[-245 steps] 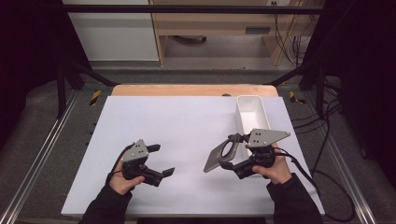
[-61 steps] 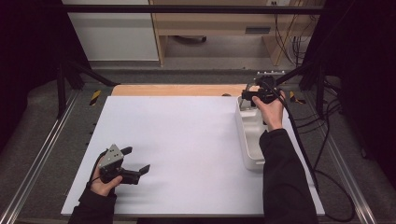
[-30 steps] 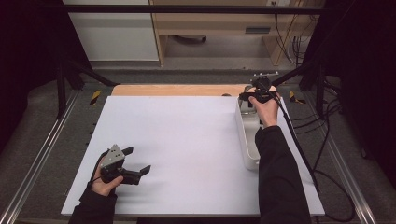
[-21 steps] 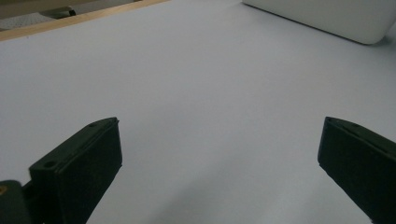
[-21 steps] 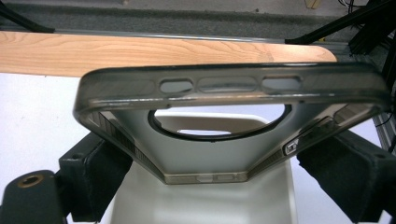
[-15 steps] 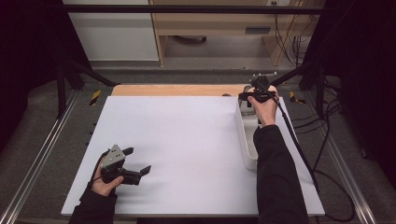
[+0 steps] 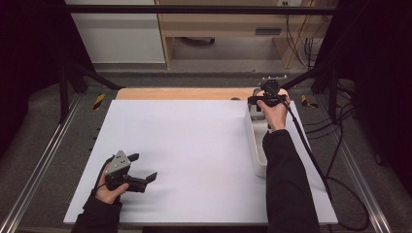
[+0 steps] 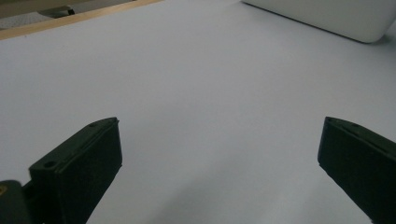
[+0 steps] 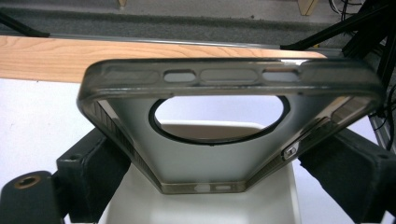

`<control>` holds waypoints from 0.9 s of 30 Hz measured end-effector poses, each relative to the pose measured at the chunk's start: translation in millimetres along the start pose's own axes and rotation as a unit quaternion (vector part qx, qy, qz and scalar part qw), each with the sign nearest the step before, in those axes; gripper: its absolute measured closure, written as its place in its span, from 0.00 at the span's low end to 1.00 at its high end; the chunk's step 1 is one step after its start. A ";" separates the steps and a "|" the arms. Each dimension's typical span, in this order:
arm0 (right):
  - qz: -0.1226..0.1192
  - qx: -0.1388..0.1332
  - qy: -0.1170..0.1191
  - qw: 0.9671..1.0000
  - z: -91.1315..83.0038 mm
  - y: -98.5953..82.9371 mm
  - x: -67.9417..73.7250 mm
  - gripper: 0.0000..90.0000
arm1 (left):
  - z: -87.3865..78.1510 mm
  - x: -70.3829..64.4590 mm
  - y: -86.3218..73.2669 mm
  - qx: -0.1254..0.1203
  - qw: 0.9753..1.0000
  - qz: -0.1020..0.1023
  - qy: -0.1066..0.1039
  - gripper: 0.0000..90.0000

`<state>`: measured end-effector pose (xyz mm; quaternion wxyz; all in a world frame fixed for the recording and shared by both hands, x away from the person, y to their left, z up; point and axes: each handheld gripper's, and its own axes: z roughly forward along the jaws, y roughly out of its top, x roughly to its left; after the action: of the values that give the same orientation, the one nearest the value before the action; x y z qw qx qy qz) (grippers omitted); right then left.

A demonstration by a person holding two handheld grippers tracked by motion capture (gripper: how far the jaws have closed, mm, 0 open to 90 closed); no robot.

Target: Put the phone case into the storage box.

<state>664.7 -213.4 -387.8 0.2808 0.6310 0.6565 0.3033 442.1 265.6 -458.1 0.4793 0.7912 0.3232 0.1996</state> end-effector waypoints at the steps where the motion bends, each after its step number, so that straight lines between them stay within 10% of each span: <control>1: 0.000 -0.001 0.000 1.000 0.0 0.1 -0.1 0.10 | 0.0 0.0 0.0 0.000 1.000 0.000 0.000 0.00; 27: -0.009 -0.072 0.042 0.996 -31.0 6.8 -7.1 0.01 | 0.0 0.1 0.1 -0.001 1.000 0.000 0.001 0.00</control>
<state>646.2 -221.7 -362.4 0.2999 0.5901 0.6498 0.3735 442.2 265.7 -458.0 0.4795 0.7907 0.3236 0.2005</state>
